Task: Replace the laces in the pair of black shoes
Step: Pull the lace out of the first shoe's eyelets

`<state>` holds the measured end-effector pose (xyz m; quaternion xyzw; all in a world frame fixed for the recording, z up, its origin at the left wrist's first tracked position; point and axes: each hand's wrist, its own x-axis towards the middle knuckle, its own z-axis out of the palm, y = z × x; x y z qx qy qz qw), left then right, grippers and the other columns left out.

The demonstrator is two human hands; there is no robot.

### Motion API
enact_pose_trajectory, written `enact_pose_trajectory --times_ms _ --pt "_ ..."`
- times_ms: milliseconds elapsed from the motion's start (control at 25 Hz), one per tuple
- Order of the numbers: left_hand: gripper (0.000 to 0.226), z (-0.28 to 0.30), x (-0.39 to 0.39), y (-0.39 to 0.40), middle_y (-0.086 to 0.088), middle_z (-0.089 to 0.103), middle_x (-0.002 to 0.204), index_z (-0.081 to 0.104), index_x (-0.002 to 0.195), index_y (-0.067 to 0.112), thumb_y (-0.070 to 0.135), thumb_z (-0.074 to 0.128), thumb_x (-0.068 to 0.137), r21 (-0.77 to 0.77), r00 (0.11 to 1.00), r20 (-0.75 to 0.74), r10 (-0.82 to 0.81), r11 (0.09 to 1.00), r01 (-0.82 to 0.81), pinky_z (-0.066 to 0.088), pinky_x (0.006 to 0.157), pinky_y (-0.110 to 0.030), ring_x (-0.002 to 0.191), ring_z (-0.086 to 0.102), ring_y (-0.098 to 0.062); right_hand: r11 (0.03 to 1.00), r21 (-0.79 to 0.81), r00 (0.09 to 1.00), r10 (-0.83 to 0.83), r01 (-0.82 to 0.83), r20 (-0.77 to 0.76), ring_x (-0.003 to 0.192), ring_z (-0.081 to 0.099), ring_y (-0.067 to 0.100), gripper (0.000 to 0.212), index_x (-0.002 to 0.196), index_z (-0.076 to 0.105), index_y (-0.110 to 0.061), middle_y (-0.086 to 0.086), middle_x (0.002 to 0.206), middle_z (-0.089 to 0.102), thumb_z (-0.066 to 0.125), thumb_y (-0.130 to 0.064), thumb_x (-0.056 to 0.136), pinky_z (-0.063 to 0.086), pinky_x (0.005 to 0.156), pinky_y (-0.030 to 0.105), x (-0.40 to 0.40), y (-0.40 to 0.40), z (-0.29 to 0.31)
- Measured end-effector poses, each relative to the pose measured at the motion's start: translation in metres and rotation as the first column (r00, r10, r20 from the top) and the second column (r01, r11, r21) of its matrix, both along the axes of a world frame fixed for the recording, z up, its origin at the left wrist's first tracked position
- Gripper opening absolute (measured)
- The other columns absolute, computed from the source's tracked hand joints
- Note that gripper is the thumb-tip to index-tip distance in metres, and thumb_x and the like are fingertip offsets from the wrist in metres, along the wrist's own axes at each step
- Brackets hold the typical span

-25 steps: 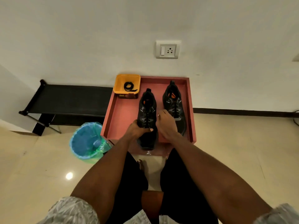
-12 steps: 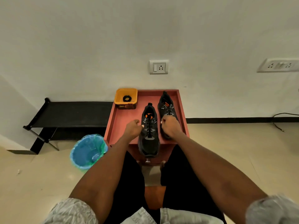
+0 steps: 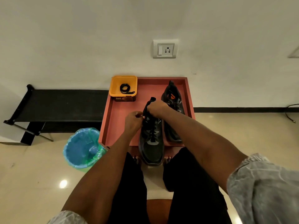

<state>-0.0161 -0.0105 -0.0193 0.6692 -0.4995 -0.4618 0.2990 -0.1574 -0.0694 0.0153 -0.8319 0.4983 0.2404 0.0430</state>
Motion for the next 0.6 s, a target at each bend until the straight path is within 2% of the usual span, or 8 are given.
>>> enact_pose_trajectory --times_ms 80,200,320,400,480,600 --pt "0.014 -0.007 0.005 -0.004 -0.014 0.072 0.091 0.070 0.093 0.013 0.004 0.060 0.091 0.040 0.999 -0.036 0.041 0.998 -0.040 0.063 0.070 -0.041 0.081 0.072 -0.027 1.000 -0.003 1.000 -0.005 0.005 -0.022 0.105 0.064 0.033 0.023 0.114 0.066 -0.006 0.012 0.118 0.066 0.050 -0.007 0.097 0.055 0.079 0.042 0.005 -0.007 -0.007" --pt "0.017 -0.010 0.008 0.002 -0.014 0.068 0.086 0.065 0.088 0.011 -0.001 0.054 0.093 0.091 0.994 -0.069 0.080 0.993 -0.073 0.062 0.067 -0.033 0.075 0.069 -0.023 0.998 -0.056 1.000 -0.009 0.009 0.014 0.101 0.065 0.035 0.024 0.111 0.065 -0.002 0.016 0.115 0.066 0.046 -0.003 0.097 0.054 0.073 0.043 0.006 -0.004 -0.014" --pt "0.013 -0.007 0.009 0.009 -0.011 0.066 0.084 0.065 0.096 0.005 0.000 0.053 0.095 0.119 0.988 -0.112 0.104 0.989 -0.091 0.062 0.070 -0.036 0.071 0.066 -0.020 0.996 -0.077 0.989 -0.040 0.051 0.140 0.092 0.064 0.037 0.022 0.108 0.063 0.000 0.019 0.110 0.064 0.046 0.000 0.094 0.051 0.066 0.042 0.000 0.002 -0.005" --pt "0.015 0.001 0.010 0.013 -0.010 0.064 0.084 0.064 0.096 0.002 -0.001 0.050 0.094 0.142 0.981 -0.147 0.128 0.984 -0.107 0.061 0.068 -0.036 0.070 0.063 -0.019 0.984 -0.102 0.950 -0.113 0.148 0.290 0.089 0.063 0.036 0.021 0.105 0.064 -0.003 0.017 0.105 0.066 0.050 -0.006 0.090 0.048 0.064 0.039 -0.007 0.009 0.011" --pt "0.018 0.013 0.010 0.017 -0.011 0.063 0.085 0.063 0.087 0.006 -0.001 0.047 0.093 0.161 0.968 -0.185 0.172 0.977 -0.143 0.060 0.067 -0.036 0.072 0.063 -0.020 0.948 -0.098 0.841 -0.216 0.301 0.497 0.090 0.063 0.033 0.022 0.102 0.068 -0.007 0.014 0.099 0.069 0.056 -0.015 0.086 0.050 0.069 0.039 -0.013 0.017 0.036" --pt "0.015 0.033 0.013 0.028 -0.014 0.066 0.091 0.063 0.090 0.008 0.006 0.049 0.097 0.200 0.943 -0.245 0.226 0.963 -0.179 0.060 0.077 -0.041 0.079 0.065 -0.023 0.889 0.039 0.573 -0.326 0.455 0.752 0.072 0.063 0.023 0.011 0.079 0.067 -0.008 0.007 0.077 0.067 0.065 -0.019 0.081 0.051 0.065 0.037 -0.022 0.044 0.082"
